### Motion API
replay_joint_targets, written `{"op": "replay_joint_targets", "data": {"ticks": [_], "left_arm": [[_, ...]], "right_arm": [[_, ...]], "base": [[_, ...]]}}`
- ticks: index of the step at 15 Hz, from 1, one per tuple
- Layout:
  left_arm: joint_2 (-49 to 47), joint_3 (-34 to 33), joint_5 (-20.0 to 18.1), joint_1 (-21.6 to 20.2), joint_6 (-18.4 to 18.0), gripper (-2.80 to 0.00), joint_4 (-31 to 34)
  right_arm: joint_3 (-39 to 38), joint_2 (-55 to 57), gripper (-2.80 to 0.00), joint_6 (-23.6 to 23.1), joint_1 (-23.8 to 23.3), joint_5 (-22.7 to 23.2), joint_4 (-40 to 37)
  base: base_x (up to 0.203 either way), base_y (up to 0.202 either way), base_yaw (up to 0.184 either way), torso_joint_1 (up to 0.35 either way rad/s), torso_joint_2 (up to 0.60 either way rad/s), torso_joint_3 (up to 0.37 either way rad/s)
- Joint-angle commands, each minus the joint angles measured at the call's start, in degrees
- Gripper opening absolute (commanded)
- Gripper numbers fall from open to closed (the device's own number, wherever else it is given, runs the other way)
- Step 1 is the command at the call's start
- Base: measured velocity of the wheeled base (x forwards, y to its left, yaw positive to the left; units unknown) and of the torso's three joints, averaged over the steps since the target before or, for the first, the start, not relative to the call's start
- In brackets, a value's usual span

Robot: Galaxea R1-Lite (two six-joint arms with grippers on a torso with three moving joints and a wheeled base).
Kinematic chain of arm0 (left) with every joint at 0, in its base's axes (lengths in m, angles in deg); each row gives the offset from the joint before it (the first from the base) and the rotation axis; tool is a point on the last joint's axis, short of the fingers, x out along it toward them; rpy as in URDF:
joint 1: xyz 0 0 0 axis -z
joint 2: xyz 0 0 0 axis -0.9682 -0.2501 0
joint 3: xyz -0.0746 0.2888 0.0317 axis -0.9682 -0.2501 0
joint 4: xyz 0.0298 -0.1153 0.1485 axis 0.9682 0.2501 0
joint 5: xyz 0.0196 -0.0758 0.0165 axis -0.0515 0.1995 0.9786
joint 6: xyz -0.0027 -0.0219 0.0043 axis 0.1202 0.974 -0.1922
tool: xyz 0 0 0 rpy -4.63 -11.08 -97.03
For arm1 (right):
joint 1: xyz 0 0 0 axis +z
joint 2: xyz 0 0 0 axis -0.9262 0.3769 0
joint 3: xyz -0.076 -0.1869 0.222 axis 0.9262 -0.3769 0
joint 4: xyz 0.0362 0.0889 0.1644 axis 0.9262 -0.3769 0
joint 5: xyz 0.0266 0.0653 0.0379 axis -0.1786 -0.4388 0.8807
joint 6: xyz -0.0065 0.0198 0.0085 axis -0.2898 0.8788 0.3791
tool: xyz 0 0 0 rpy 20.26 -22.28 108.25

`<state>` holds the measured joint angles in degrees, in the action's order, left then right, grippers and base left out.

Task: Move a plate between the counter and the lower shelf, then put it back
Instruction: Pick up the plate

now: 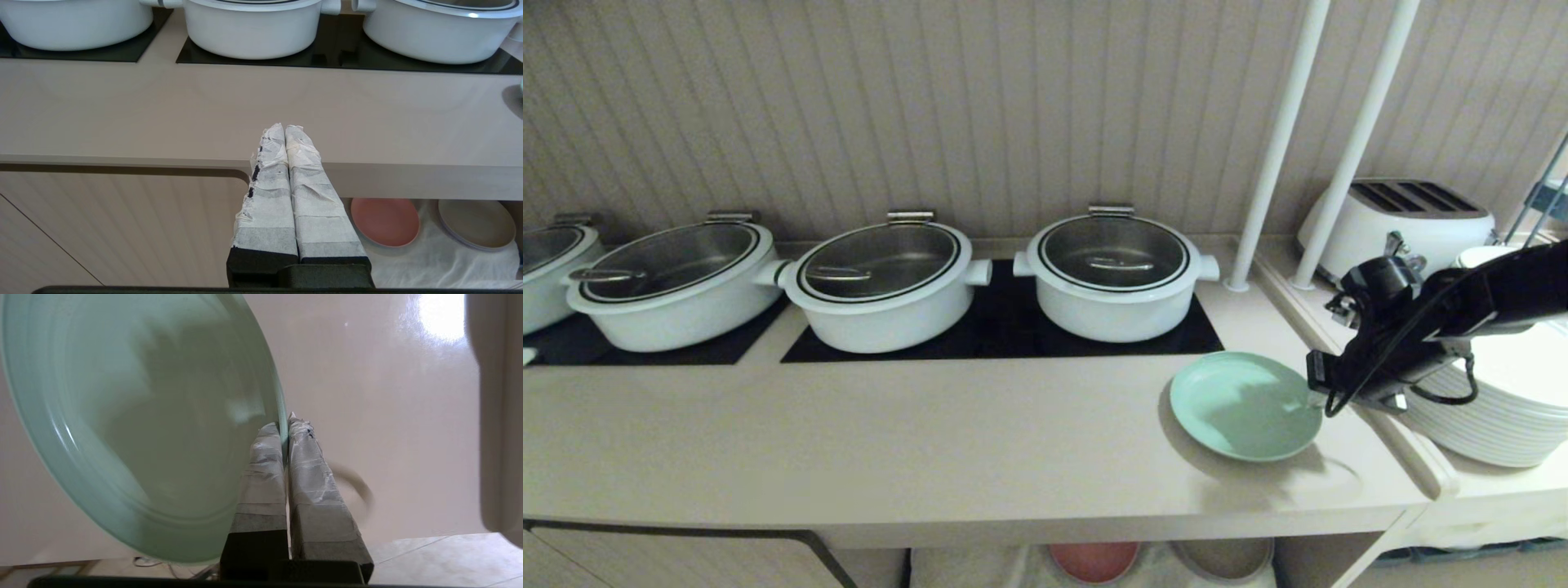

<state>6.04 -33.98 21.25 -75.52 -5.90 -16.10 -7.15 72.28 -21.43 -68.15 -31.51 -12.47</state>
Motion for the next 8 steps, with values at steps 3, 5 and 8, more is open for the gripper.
{"op": "replay_joint_targets", "data": {"ticks": [3, 5, 8], "left_arm": [[0.02, 0.00, 0.02, 0.00, 0.02, -2.80, -0.01], [0.02, 0.00, 0.02, 0.00, 0.02, -2.80, -0.01], [0.02, 0.00, 0.02, 0.00, 0.02, -2.80, -0.01]], "right_arm": [[-0.04, -0.31, -2.80, 2.37, -0.06, 1.35, -0.10], [0.05, -0.31, -2.80, 3.80, -0.06, 1.37, -0.10], [-0.19, -0.98, -2.80, 5.86, -0.04, 3.63, -0.18]], "base": [[0.000, 0.000, 0.000, 0.000, 0.00, 0.000], [0.000, 0.000, 0.000, 0.000, 0.00, 0.000], [0.000, 0.000, 0.000, 0.000, 0.00, 0.000]]}}
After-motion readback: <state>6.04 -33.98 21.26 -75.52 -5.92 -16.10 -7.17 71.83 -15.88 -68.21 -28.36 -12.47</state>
